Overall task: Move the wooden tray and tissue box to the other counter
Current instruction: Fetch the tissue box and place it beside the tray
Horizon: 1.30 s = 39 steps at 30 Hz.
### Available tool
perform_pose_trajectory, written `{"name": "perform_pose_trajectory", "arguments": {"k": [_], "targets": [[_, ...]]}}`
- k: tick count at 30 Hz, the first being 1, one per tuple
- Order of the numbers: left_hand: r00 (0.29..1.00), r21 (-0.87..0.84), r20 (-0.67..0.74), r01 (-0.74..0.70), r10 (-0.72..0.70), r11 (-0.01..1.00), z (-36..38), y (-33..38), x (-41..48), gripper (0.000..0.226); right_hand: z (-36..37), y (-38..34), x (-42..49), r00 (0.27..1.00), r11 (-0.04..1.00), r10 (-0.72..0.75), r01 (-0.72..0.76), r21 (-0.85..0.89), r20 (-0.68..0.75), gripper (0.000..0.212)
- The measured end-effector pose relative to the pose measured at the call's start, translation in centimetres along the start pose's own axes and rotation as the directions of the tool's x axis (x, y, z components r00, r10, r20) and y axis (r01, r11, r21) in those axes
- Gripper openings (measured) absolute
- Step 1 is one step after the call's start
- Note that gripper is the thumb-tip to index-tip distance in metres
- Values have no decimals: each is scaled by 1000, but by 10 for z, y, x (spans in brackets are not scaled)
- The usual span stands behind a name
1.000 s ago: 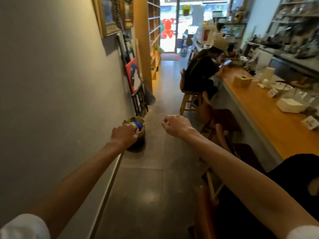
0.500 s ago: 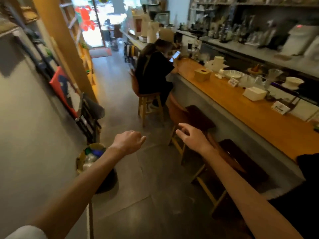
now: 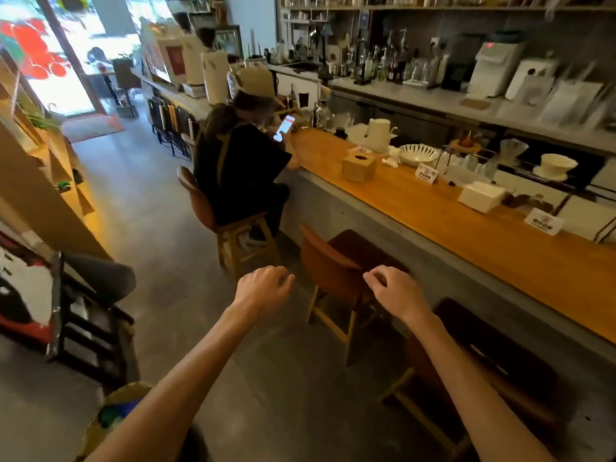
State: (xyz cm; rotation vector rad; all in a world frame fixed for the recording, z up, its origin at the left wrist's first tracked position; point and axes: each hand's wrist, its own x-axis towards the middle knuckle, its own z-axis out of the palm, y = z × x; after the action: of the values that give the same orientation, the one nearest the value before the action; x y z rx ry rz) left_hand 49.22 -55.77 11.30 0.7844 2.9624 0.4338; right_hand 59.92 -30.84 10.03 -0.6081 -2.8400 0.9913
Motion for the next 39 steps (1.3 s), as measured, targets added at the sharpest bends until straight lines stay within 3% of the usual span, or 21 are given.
{"name": "perform_pose_trajectory", "arguments": {"k": [7,14,25,31,34,39], "targets": [[996,-153,73,51,-40,987,4,-80,151,32,74,-73,139,997,986,63,-70,152,53,37],[962,-236,242,-67,125,969,22,-125,329,32,97,-83,290,963,946,267,-257,197,-26,39],[810,-347,425,-268,405,899,63,-60,577,28,69,-12,432,779,761,607,-513,397,-158,42],[812,-471,410,-200,414,859,81,-22,694,26,40,29,524,723,715,664,-540,443,-190,35],[823,-504,417,-144,387,851,82,-2,742,35,29,36,567,681,677,704,-559,478,-202,38],[844,-577,455,37,283,816,106,30,815,35,10,51,654,620,648,747,-594,477,-242,33]]}}
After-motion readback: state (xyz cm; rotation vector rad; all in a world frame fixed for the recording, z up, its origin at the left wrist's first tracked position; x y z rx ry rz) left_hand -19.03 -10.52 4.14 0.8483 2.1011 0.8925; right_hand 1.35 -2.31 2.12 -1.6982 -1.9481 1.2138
